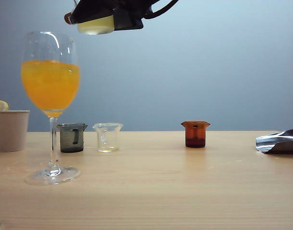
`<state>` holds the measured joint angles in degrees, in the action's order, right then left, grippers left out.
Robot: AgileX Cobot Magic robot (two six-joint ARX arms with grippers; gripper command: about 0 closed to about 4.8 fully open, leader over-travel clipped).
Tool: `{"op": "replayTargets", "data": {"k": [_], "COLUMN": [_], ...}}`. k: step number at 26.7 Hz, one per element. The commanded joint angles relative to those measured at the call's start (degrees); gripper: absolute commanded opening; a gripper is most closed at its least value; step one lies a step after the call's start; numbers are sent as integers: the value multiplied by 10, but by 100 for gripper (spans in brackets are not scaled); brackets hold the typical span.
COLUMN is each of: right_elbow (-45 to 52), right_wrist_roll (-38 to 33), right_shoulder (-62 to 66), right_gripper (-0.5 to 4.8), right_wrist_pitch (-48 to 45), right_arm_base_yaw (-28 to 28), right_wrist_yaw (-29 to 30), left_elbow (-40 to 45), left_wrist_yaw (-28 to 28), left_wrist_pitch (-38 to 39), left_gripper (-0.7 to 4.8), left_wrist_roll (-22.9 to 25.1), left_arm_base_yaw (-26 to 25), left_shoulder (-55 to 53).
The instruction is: Pick up the third measuring cup from the left, pour the pineapple juice inside into the goblet, and finally put the measuring cup back in its original place.
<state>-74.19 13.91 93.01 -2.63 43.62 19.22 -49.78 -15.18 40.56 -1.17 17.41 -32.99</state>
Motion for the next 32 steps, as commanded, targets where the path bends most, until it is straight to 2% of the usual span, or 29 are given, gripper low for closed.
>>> {"op": "replayTargets", "data": {"k": [1,4,12,22,32], "right_elbow": [-2,-2,-2,-2,-3], "right_wrist_roll": [19,46,50,149,214], "right_shoulder": [-5,-5,-5,-4,3], "right_gripper": [147,147,147,146,144], "right_wrist_pitch": [-37,-40,-41,-48,-68], "right_arm_base_yaw": [0,0,2,11,23], "right_wrist_yaw": [-2,-3,-16,-63,-79], "left_elbow": [-2,-2,-2,-1,-1], "left_wrist_yaw": [-15,-19,-30,-29,-29], "left_wrist_pitch": [-12,-14,-24,-24,-18], "left_gripper": [-6,-6,-6,-6,-6], "left_wrist_roll": [-12,-12,-12,-8,-8], "left_arm_base_yaw": [0,0,0,0,0], "left_shoulder": [-3,-4,-15,-17,-17]}}
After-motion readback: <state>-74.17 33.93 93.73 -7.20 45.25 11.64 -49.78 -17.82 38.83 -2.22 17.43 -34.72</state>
